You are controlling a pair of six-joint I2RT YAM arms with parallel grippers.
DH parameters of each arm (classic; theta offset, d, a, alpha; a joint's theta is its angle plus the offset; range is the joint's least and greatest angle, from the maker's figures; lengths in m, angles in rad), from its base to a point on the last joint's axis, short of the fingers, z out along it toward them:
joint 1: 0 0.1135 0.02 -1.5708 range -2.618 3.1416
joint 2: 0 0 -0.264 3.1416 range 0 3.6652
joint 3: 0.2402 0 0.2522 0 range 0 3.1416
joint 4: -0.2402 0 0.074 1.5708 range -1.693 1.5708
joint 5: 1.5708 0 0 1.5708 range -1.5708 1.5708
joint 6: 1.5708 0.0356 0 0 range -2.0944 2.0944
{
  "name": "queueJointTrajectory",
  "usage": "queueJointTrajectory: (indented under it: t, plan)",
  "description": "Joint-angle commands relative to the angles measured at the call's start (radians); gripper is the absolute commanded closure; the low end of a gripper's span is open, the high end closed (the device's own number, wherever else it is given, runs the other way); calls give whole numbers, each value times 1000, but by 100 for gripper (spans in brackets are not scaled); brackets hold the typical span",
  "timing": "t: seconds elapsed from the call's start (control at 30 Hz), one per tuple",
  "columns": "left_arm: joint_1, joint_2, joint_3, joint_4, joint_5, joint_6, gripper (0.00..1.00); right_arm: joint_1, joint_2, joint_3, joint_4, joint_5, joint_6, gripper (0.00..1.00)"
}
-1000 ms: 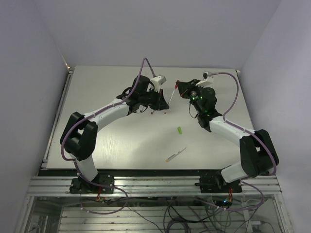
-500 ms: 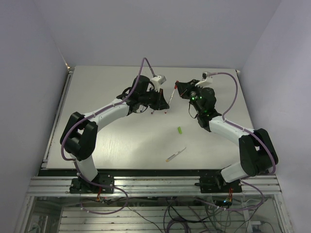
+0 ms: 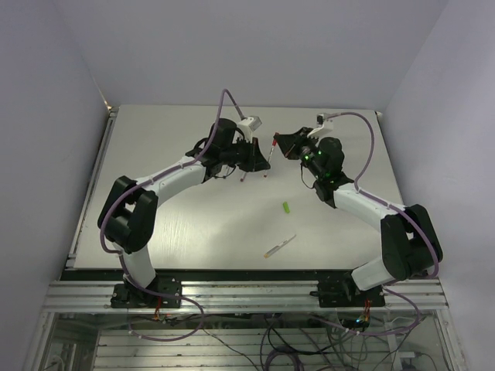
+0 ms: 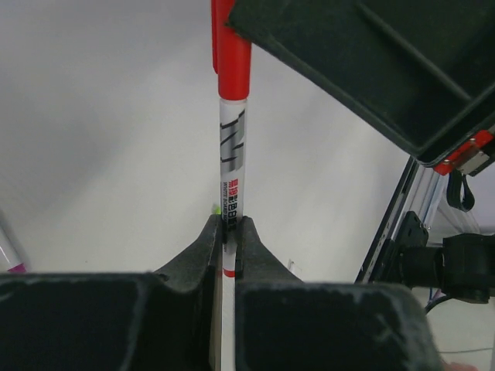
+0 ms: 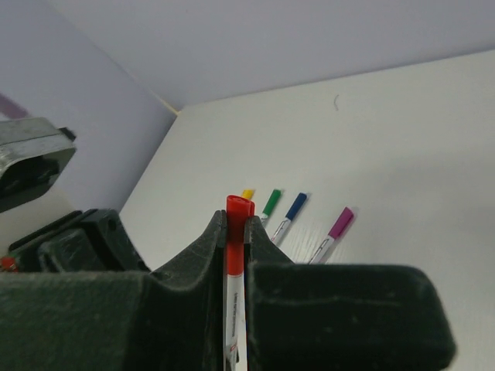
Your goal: Insert the pens into the pen caps
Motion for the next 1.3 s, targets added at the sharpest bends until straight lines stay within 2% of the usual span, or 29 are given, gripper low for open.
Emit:
queueJointTrajectory:
  t: [0.0,0.3,0.6,0.83,1.07,1.23,1.27]
  plan:
    - [26,11,44,142,-15,-33,93,9,6,-5,-87,-118,-13,100]
    - [38,1,32,190,-12,-64,93,13,16,7,-146,-169,-34,100]
    - [69,-18,63,229,-61,-63,93,62,49,82,-397,-98,-172,100]
    - [92,-41,70,263,-94,-63,93,110,91,108,-512,-66,-201,100]
    - [103,-48,70,250,-83,-60,93,128,109,122,-504,-29,-189,100]
    - [103,-40,50,135,-86,-15,93,129,104,175,-412,79,-178,100]
    - [103,-39,42,97,-91,0,93,129,100,195,-385,105,-175,97]
